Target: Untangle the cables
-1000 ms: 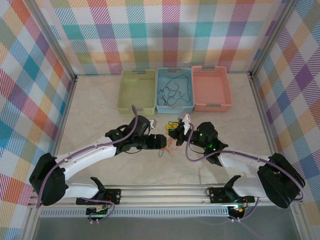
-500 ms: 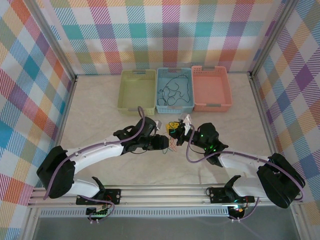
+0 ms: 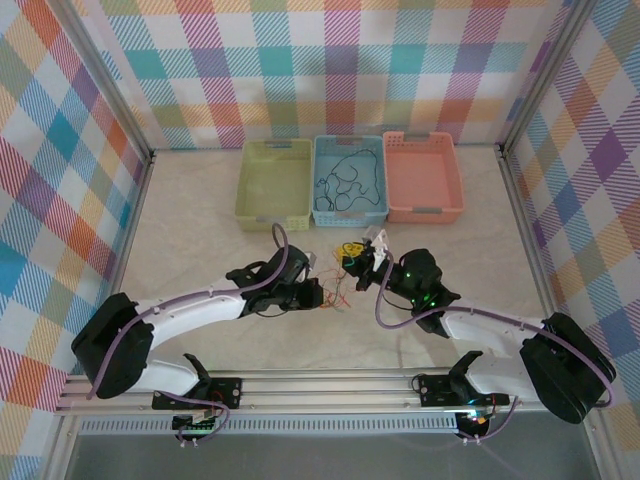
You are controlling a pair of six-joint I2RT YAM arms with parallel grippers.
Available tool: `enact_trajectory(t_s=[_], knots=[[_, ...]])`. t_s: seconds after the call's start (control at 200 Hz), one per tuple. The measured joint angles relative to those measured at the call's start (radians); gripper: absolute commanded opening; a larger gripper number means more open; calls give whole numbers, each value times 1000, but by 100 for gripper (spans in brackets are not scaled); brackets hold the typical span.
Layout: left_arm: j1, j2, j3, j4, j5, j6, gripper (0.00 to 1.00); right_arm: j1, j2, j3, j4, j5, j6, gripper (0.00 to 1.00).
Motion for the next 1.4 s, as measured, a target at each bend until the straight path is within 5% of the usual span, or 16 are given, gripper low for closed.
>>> enact_trajectory(t_s=[0.465, 1.085, 1.4], knots=[[0, -242, -152, -16, -90, 0, 0, -91, -64, -31, -50, 183, 68, 0], [66, -806, -206, -327, -308, -34, 0, -225, -120, -71, -237, 565, 224, 0], [80, -899, -201, -405, -439, -53, 0, -232, -110, -80, -284, 690, 244, 0]])
